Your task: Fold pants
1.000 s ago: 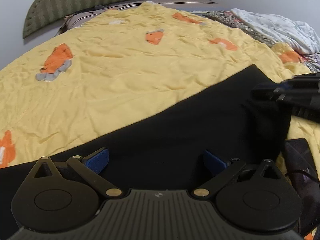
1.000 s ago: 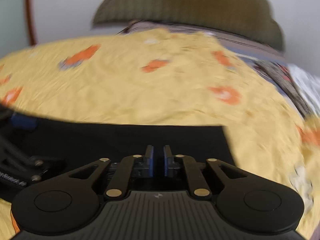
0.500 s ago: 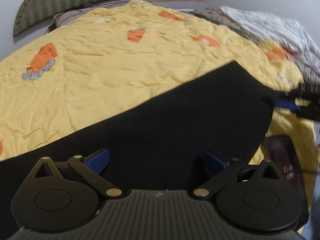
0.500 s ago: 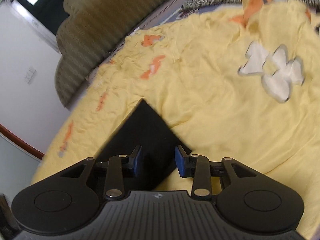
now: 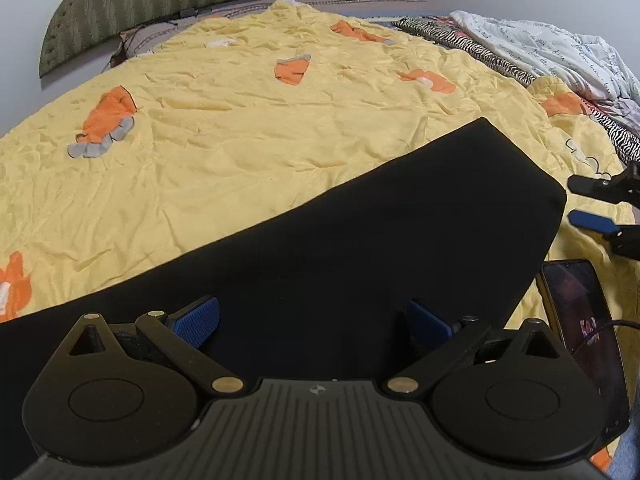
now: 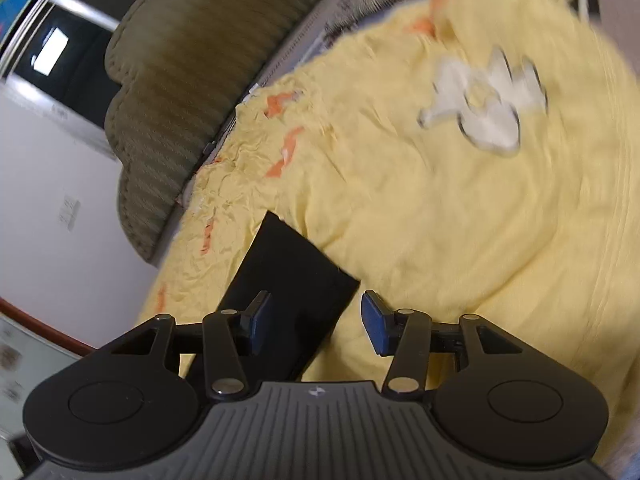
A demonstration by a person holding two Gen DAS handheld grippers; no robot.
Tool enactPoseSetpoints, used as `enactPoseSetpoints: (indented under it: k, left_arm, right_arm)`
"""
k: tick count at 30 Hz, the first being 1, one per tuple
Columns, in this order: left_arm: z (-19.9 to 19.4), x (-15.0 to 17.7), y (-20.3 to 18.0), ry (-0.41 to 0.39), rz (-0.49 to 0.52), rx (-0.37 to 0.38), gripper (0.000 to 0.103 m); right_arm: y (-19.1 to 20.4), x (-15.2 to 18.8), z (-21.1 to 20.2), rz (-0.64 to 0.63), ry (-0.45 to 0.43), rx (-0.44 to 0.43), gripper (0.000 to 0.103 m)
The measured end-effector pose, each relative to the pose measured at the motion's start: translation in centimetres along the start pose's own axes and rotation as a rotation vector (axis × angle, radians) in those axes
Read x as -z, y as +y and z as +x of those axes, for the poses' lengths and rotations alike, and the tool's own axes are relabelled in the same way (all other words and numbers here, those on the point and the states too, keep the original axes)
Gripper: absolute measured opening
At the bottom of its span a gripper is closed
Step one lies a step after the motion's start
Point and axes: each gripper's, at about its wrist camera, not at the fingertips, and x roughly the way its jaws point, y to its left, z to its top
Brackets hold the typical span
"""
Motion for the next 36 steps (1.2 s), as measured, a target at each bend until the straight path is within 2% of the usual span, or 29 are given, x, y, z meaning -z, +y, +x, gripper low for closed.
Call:
enactPoseSetpoints:
  k: [3, 6, 12, 13, 15, 16, 21, 24, 28, 31, 36]
  left_arm:
    - [-0.7, 0.0, 0.4, -0.018, -0.008, -0.018, 0.101]
    - [-1.1, -0.1, 0.9, -0.019, -0.034, 0.001, 0.102]
    - [-0.6, -0.3, 1.3, 0.013, -0.089, 0.047, 0.101]
    - [-0.7, -0.4, 1.3, 0.011, -0.093, 0.046, 0.101]
    - [-0.9, -0.6, 1.5, 0.005, -0.098, 0.043, 0.101]
    - [-1.0, -0.7, 1.5, 0.001, -0.094, 0.043, 0.102]
    - [-0.9, -1.2, 2.4, 0.0, -0.113, 0.02, 0.101]
    - [-0.9, -1.2, 3.1, -0.001, -0.138, 0.024, 0.101]
    - [-0.6, -1.6, 4.0, 0.003, -0.181, 0.012, 0.1]
    - [-0.5, -2.1, 4.3, -0.011, -0.266, 0.105, 0.101]
    - [1.7, -4.3, 3.5, 0.049, -0.427, 0.416, 0.101]
  right_arm:
    - [-1.0, -0.1, 0.7, 0.069, 0.006, -0.044, 0.047]
    - [-2.0, -0.8, 1.3, 0.13, 0.007, -0.121, 0.047]
    - [-1.6, -1.1, 2.7, 0.139, -0.005, -0.163, 0.047]
    - [-1.4, -1.0, 2.8, 0.133, -0.018, -0.142, 0.046]
    - [-0.8, -0.7, 2.7, 0.089, -0.051, -0.089, 0.03]
    - [-0.4, -0.6, 2.7, 0.045, -0.064, -0.044, 0.018]
    - [1.7, 0.1, 2.3, -0.125, -0.093, 0.022, 0.016]
    - [4.9, 1.1, 1.8, -0.329, -0.115, 0.091, 0.016]
    - [10.0, 3.8, 1.6, -0.644, -0.121, 0.141, 0.016]
    - [12.6, 6.5, 1.8, -0.869, -0.125, 0.195, 0.016]
    - [14.8, 10.5, 2.2, -1.133, -0.115, 0.226, 0.016]
